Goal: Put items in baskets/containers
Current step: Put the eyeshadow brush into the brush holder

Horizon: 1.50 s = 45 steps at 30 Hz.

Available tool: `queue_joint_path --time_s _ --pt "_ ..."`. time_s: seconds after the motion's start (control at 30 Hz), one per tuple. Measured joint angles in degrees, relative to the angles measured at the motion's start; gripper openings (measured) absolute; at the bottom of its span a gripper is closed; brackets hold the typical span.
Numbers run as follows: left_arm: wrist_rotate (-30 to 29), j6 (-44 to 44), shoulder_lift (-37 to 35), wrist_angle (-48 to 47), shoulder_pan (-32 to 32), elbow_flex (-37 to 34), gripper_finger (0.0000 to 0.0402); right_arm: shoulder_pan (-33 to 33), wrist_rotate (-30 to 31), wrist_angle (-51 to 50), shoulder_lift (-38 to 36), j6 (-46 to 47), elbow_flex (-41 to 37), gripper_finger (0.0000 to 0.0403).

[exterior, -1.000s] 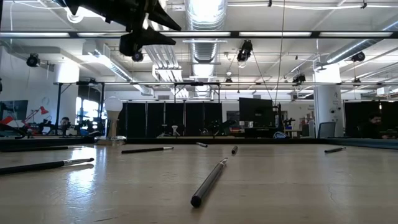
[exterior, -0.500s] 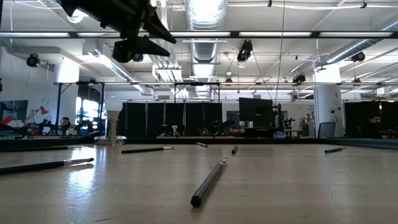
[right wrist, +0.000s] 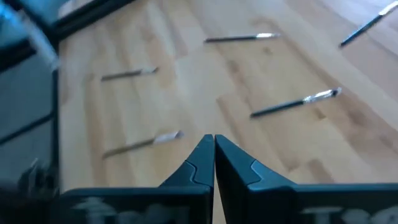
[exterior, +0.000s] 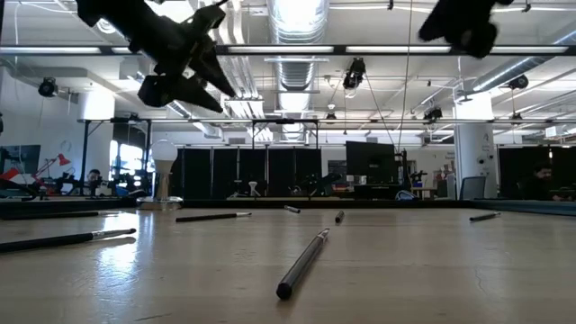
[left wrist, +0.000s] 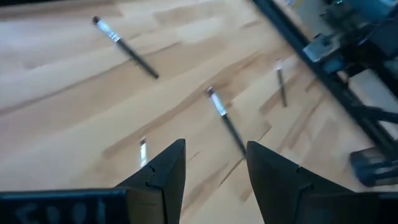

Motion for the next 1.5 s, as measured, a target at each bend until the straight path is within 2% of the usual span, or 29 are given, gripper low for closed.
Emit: queue_joint_path --time_s 0.1,0.23,0.4,0.57,0.73,0.93,1.23,1.5 --pt "-0.3 -1.8 0.1 -2.7 0.0 -0.6 0.0161 -7.2 -3.3 5.5 1.3 0.1 -2.7 0.0008" --pt "-1.6 -4.6 -0.6 -1.7 -0.2 -4.4 0.0158 -16.1 -7.7 10.9 5.5 5.6 -4.3 0.0009" --pt "-0.7 -5.2 -3.7 7.5 -0.4 -11.7 0.0124 -23.6 -14.6 12.5 13.9 11.5 -1.9 0.0035" --pt "1.6 -3.2 -9.9 15.8 -0.4 -17.3 0.0067 -27.4 -17.2 5.3 24.5 19.8 5.3 0.0088" --pt "2.1 0.7 -16.6 15.1 -0.4 -19.9 0.0024 -30.7 -17.7 -6.9 35.8 24.1 15.1 0.0144" --pt "3.3 4.1 -22.2 12.6 -0.3 -20.6 0.0008 -33.0 -17.9 -10.8 46.8 23.9 25.0 0.0183" --pt "5.9 7.2 -27.0 5.8 -0.3 -20.6 0.0007 -35.3 -16.3 -22.9 58.2 23.4 36.4 0.0167" --pt "7.8 9.0 -29.1 4.8 -0.3 -20.6 0.0007 -35.6 -16.2 -23.9 62.8 22.5 41.0 0.0120"
